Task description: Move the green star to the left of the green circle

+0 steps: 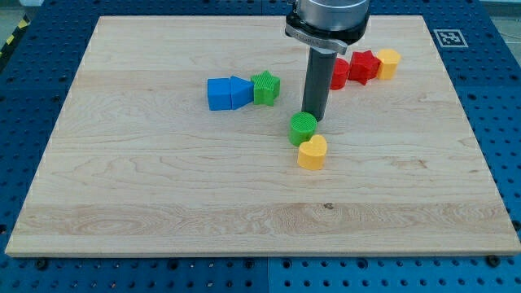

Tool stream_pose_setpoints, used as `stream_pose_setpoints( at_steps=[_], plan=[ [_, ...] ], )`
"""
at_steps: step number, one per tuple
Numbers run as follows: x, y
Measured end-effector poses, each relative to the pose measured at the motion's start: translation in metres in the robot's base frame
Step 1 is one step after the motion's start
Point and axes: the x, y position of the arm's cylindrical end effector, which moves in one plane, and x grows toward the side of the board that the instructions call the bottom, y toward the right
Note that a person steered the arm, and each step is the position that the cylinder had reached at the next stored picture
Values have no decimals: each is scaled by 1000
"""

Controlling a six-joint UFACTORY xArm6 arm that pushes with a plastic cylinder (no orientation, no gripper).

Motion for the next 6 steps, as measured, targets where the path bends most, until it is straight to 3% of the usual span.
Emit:
stream_pose_setpoints(
  at_steps=[2, 6],
  plan=[
    [-48, -12],
    [-76, -20]
  ],
)
